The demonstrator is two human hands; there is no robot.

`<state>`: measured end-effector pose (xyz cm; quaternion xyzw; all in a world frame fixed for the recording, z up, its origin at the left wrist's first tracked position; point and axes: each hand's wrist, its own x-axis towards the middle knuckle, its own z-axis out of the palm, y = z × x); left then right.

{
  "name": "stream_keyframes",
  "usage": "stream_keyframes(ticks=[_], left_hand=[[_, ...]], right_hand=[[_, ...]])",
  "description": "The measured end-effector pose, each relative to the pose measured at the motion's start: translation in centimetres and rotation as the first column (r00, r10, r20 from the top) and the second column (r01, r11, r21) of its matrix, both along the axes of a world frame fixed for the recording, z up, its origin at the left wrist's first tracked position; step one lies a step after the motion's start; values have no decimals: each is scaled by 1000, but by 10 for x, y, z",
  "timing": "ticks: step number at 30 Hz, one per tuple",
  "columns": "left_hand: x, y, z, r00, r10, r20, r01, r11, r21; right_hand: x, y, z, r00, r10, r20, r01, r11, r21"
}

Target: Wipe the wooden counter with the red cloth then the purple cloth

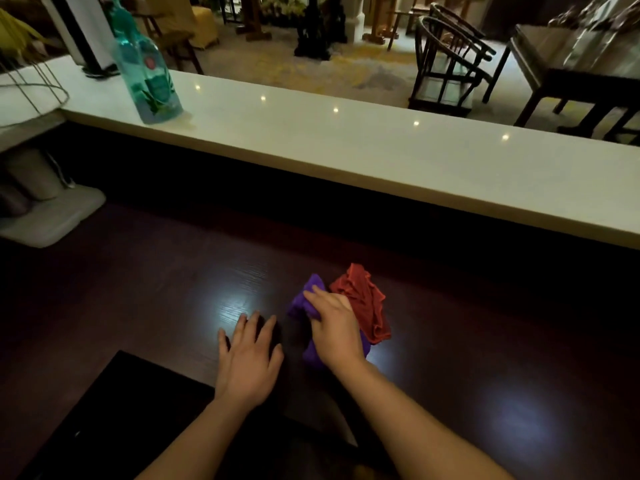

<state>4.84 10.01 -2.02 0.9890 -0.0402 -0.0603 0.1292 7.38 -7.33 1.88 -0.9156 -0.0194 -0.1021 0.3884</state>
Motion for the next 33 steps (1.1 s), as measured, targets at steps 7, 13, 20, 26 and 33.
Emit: stream_keyframes(ticks=[7, 13, 20, 26, 33], left_hand=[[19, 7, -6, 998, 28, -63, -26, 999, 28], [19, 9, -3, 998, 12, -63, -10, 1000, 29], [21, 19, 16, 992, 87, -90, -87, 996, 5], [21, 22, 36, 990, 124, -68, -121, 992, 45], [22, -4, 60, 986, 165, -9, -165, 984, 68]], right_hand=[[38, 28, -3, 963, -111, -247, 76, 986, -146], [23, 14, -8, 959, -32, -283, -56, 952, -300], [12, 9, 2, 965, 50, -256, -151, 908, -391], [24, 3, 14, 952, 126, -279, -233, 891, -391], [29, -19, 27, 885, 250, -392, -401, 836, -373]])
